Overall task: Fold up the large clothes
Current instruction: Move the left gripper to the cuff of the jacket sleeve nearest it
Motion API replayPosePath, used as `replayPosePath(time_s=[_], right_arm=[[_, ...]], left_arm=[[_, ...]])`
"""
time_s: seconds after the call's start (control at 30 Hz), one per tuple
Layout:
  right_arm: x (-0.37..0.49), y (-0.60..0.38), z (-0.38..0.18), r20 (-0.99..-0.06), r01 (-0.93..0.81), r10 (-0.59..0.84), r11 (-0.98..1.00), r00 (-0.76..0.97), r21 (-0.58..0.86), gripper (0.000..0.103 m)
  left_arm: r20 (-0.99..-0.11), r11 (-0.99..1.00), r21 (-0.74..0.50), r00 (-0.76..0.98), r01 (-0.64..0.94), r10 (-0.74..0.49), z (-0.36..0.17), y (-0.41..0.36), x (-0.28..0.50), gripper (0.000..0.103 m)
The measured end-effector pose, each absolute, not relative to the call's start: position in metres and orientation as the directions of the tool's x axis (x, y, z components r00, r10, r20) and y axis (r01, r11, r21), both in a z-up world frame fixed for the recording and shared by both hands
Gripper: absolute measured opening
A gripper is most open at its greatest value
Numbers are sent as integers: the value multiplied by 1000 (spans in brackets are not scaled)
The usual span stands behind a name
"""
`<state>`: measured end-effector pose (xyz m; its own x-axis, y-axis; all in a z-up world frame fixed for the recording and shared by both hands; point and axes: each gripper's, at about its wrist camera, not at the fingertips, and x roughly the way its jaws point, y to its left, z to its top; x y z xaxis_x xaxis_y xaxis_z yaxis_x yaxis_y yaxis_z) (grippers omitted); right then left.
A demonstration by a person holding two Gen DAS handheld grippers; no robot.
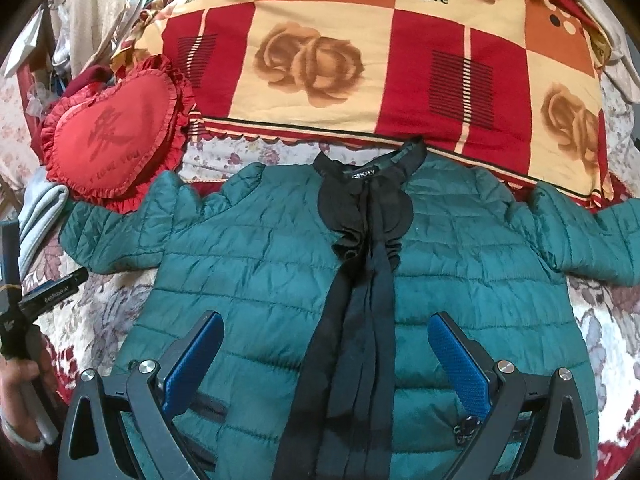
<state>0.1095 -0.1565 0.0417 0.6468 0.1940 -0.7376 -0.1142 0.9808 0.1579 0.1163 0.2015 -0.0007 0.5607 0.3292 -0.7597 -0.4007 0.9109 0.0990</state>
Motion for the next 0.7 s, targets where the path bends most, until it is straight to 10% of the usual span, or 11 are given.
replayPosePath(time_s=[0.7], right_arm=[[129,-164,23,-774,-109,193,981,603,160,101]], left_arm=[[-731,770,113,473,-628,493,-21,316,174,88]])
